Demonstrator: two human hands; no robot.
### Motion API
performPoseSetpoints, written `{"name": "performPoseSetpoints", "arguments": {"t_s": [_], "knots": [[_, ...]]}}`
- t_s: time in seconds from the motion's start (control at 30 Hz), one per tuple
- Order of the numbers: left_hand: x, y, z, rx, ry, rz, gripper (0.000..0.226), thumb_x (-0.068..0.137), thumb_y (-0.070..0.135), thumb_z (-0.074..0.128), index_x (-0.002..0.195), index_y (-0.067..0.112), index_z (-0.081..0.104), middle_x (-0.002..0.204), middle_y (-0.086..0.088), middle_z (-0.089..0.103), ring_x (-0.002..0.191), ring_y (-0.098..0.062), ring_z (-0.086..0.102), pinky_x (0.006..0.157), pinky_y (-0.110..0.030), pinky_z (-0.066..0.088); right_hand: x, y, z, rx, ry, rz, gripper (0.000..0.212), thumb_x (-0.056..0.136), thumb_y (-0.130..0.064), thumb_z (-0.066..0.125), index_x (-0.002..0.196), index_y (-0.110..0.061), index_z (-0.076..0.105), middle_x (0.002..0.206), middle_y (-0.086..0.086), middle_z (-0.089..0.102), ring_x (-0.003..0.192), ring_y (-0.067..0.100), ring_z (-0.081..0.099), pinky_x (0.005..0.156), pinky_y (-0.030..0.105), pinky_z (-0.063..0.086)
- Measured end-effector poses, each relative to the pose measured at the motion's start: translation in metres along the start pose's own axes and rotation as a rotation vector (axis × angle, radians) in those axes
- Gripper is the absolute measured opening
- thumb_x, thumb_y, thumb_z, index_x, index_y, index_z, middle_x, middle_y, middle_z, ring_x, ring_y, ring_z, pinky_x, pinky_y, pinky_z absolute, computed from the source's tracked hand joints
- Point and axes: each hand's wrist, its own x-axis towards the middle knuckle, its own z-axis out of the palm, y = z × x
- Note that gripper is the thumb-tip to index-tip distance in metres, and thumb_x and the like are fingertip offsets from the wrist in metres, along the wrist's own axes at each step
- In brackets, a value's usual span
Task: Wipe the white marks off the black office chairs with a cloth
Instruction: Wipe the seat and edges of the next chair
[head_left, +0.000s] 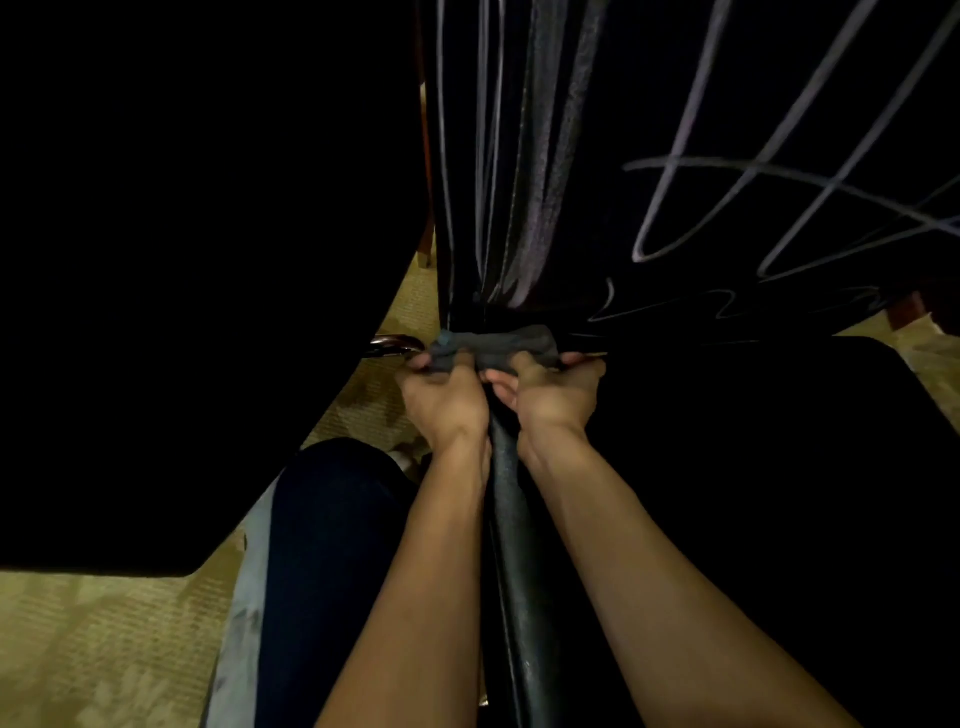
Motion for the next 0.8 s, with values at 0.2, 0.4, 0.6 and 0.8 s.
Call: {"name": "performPoseSetpoints", "arguments": {"t_s": [0.2,0.4,0.6,0.8], "knots": [[-0.005,0.011,-0.001,-0.237,-0.05,0.13,0.028,0.096,0.009,0.064,0.119,0.001,0.052,0.075,0.001,0.06,0.067,-0.014,0.062,0.067,-0.031,0.054,-0.014,-0.007,0.002,0.146,-0.108,0.075,0.028,0.091,0.001,0.064,0.112,-0.007,0.046,0.091,0.014,0.069,0.051,0.01,0.068,0.043,0.015,0.044],[0.012,0.001,-0.004,-0.034,-0.04,0.123,0.017,0.093,0.002,0.062,0.104,0.012,0.055,0.09,-0.005,0.066,0.082,-0.01,0.068,0.075,-0.029,0.055,-0.008,-0.003,0.003,0.061,-0.091,0.087,0.033,0.092,0.003,0.059,0.091,-0.023,0.039,0.094,0.012,0.066,0.046,0.009,0.065,0.04,0.015,0.043],[0.018,-0.001,-0.009,-0.092,-0.077,-0.044,0.019,0.089,0.005,0.063,0.101,0.019,0.057,0.107,-0.017,0.07,0.1,-0.036,0.068,0.091,-0.046,0.055,0.002,-0.006,0.005,-0.101,-0.07,0.016,0.033,0.091,0.002,0.059,0.085,-0.023,0.039,0.078,0.004,0.062,0.041,0.007,0.061,0.036,0.016,0.038],[0.004,0.014,-0.005,0.047,-0.131,0.27,0.023,0.09,0.002,0.066,0.105,0.012,0.052,0.081,0.003,0.067,0.073,-0.004,0.067,0.08,-0.034,0.057,0.003,-0.008,-0.012,-0.045,-0.08,-0.119,0.024,0.09,-0.004,0.066,0.09,-0.017,0.046,0.082,0.01,0.067,0.045,0.007,0.062,0.04,0.016,0.04]]}}
